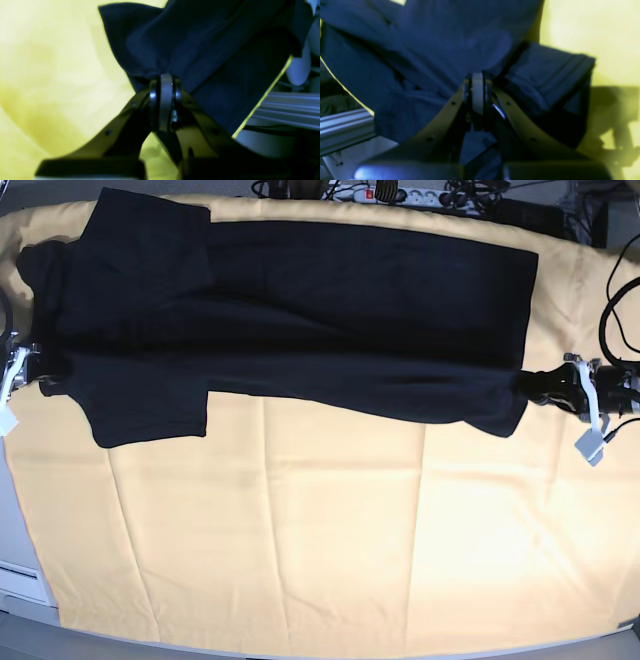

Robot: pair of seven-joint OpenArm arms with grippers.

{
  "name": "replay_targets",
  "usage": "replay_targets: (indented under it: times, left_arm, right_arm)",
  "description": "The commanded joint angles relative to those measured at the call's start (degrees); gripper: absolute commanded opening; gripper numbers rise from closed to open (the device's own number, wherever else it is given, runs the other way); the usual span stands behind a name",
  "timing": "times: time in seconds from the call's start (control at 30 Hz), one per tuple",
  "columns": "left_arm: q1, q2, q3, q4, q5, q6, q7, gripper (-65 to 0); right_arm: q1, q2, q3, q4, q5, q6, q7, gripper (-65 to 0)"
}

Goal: Fold the T-shirt properly
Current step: 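Lift the hem with both grippers and fold it over the shirt body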

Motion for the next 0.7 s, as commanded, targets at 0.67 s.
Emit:
replay_targets:
  times: [0.67]
  left_arm:
    - [7.10, -2.51, -0.59, 5.53, 2.93, -0.47, 0.90, -65.0]
  right_arm:
    - [-17.25, -0.37, 10.78, 16.70, -16.15, 0.28, 15.58, -65.0]
